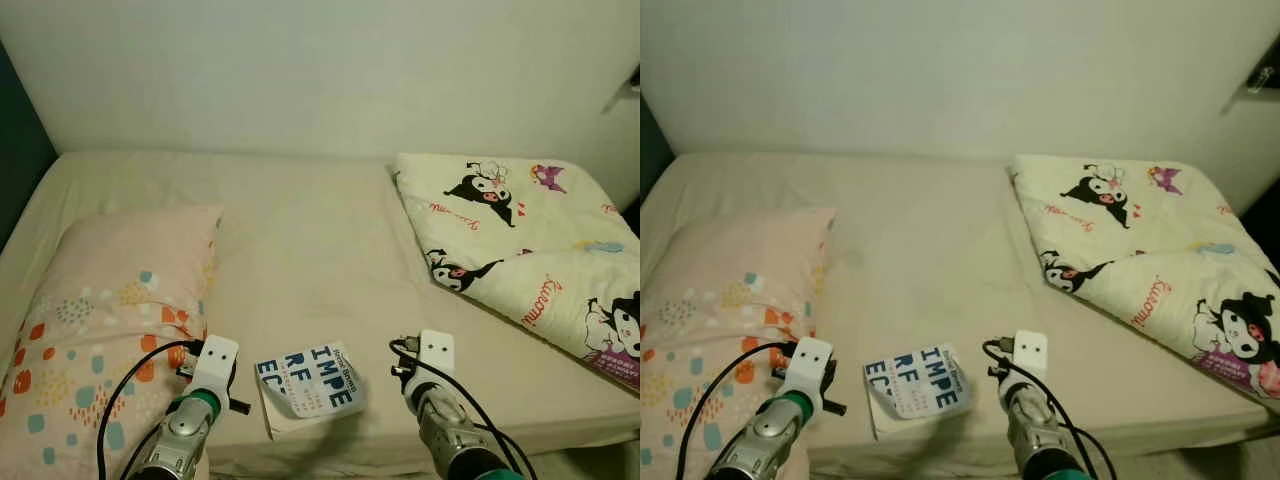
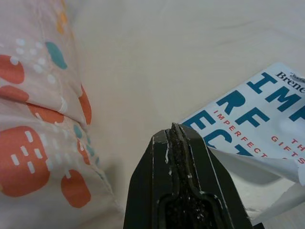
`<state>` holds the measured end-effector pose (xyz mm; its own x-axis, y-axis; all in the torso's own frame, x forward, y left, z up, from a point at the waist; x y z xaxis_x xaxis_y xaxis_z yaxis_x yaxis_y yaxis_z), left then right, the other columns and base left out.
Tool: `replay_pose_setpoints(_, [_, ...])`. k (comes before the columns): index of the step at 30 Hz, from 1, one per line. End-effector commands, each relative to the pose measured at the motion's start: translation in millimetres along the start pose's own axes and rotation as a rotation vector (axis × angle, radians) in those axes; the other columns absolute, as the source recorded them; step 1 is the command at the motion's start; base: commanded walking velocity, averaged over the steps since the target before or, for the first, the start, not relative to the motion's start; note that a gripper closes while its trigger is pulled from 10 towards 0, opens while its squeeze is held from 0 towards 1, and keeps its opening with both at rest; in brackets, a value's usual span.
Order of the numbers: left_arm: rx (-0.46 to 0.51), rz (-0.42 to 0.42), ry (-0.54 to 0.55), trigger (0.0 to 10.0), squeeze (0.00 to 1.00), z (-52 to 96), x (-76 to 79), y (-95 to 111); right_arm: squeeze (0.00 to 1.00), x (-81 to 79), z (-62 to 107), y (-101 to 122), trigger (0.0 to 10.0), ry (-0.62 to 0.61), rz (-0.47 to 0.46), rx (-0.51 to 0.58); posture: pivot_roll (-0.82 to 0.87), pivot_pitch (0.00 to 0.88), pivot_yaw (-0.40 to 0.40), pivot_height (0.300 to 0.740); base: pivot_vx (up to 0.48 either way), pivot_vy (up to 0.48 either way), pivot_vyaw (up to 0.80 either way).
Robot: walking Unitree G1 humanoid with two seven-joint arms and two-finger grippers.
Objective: Clean up the room
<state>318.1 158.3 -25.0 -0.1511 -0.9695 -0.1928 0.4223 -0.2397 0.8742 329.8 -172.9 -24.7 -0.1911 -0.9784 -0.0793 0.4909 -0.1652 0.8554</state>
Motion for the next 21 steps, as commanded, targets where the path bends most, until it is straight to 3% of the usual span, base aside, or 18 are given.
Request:
replay_pose_setpoints(1, [-0.025, 0.009, -0.005, 10.0, 0.00, 2.5, 0.9, -8.4, 0.07, 3.6, 0.5, -3.9, 10.0, -0.014, 0.014, -0.016, 0.12, 0.052, -0.051, 0.740, 0.000, 0.000, 0.00])
replay_pose_setpoints(3, [-0.031, 0.009, -0.004, 10.0, 0.00, 2.9, -2.4, -10.1, 0.03, 4.1, 0.4, -3.8, 10.0, -0.022, 0.021, -0.017, 0.12, 0.054, -0.051, 0.740, 0.000, 0.000, 0.00])
replay_pose_setpoints(7, [-0.051, 0.010, 0.006, 10.0, 0.00, 3.4, -10.4, -14.3, 0.09, 1.9, 1.3, -6.2, 10.0, -0.020, 0.033, -0.019, 0.12, 0.050, -0.044, 0.740, 0.000, 0.000, 0.00])
replay_pose_setpoints(9, [-0.055, 0.005, 0.006, 10.0, 0.00, 2.9, -11.0, -14.2, 0.42, 1.5, 1.8, -6.6, 10.0, -0.020, 0.036, -0.013, 0.12, 0.050, -0.044, 0.740, 0.000, 0.000, 0.00])
replay_pose_setpoints(17, [-0.056, 0.015, 0.014, 10.0, 0.00, 1.9, -4.7, -13.4, 0.45, 5.5, 1.3, -1.0, 10.0, -0.021, 0.095, 0.017, 0.13, 0.050, -0.065, 0.740, 0.000, 0.000, 0.00])
replay_pose_setpoints(21, [-0.057, 0.017, 0.016, 10.0, 0.00, 2.4, -2.3, -14.8, 0.37, 6.4, 0.3, 2.1, 10.0, -0.032, 0.120, 0.020, 0.12, 0.046, -0.065, 0.740, 0.000, 0.000, 0.00])
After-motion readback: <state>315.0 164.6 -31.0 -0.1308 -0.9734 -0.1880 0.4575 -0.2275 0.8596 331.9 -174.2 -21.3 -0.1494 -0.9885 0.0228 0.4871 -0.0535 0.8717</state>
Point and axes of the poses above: a point about 5 cm out from each wrist's last joint towards the gripper, its own z axis pointing back from the gripper into the wrist, its own y axis along the axis of the wrist's last joint, x = y × z, the point moved 4 cm from there along -z, pointing out of the wrist towards the gripper, and after that the axes turned 2 degrees about -z, right-handed, at the moved point
